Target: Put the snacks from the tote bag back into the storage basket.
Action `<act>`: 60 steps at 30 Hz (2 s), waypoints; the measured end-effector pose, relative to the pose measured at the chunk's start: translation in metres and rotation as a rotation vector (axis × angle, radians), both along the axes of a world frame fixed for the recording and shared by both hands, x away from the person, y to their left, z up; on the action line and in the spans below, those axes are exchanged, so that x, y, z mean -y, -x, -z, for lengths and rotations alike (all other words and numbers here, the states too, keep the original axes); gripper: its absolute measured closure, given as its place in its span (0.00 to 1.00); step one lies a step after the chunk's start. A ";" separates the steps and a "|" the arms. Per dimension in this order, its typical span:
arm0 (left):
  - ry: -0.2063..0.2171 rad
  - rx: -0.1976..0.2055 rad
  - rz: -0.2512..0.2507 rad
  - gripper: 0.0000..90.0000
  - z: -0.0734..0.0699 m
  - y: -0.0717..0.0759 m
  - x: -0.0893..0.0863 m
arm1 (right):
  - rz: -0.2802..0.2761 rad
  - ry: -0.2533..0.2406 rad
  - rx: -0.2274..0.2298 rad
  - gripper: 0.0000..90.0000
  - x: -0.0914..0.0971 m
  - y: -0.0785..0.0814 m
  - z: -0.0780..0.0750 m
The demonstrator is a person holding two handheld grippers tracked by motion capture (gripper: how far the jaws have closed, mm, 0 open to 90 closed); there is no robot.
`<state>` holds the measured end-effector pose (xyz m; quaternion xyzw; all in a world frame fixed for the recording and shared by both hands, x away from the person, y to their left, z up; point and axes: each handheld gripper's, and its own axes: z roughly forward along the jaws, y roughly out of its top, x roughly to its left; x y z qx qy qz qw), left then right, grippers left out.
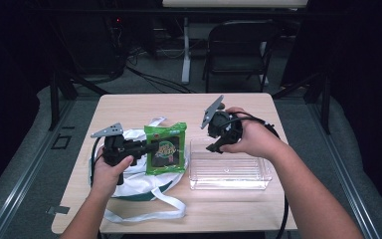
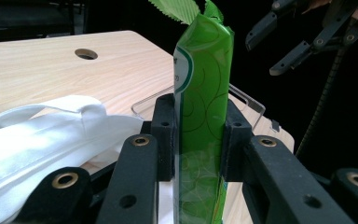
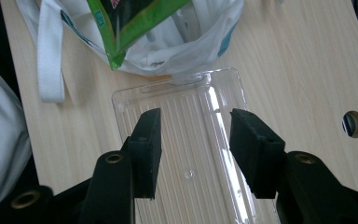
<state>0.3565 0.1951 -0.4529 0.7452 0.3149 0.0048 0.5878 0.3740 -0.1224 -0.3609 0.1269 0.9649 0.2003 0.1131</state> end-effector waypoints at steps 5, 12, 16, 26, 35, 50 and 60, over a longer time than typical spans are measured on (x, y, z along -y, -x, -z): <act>0.003 0.002 0.013 0.81 0.000 0.001 0.004 | -0.033 0.021 0.009 0.56 -0.008 0.001 -0.007; -0.001 0.000 0.033 0.81 -0.001 0.003 0.009 | -0.049 0.021 0.023 0.54 -0.015 0.002 -0.018; -0.002 0.000 0.045 0.81 -0.001 0.004 0.013 | -0.055 0.028 0.027 0.53 -0.017 0.001 -0.021; -0.008 -0.003 0.069 0.81 0.000 0.006 0.020 | -0.074 0.043 0.042 0.52 -0.024 0.002 -0.030; -0.006 -0.003 0.091 0.81 0.000 0.009 0.027 | -0.106 0.043 0.049 0.51 -0.033 0.006 -0.035; -0.020 0.015 0.128 0.81 0.000 0.014 0.039 | -0.162 0.089 0.036 0.49 -0.055 0.009 -0.031; -0.022 0.034 0.148 0.81 -0.001 0.016 0.043 | -0.187 0.127 0.005 0.50 -0.066 0.008 -0.022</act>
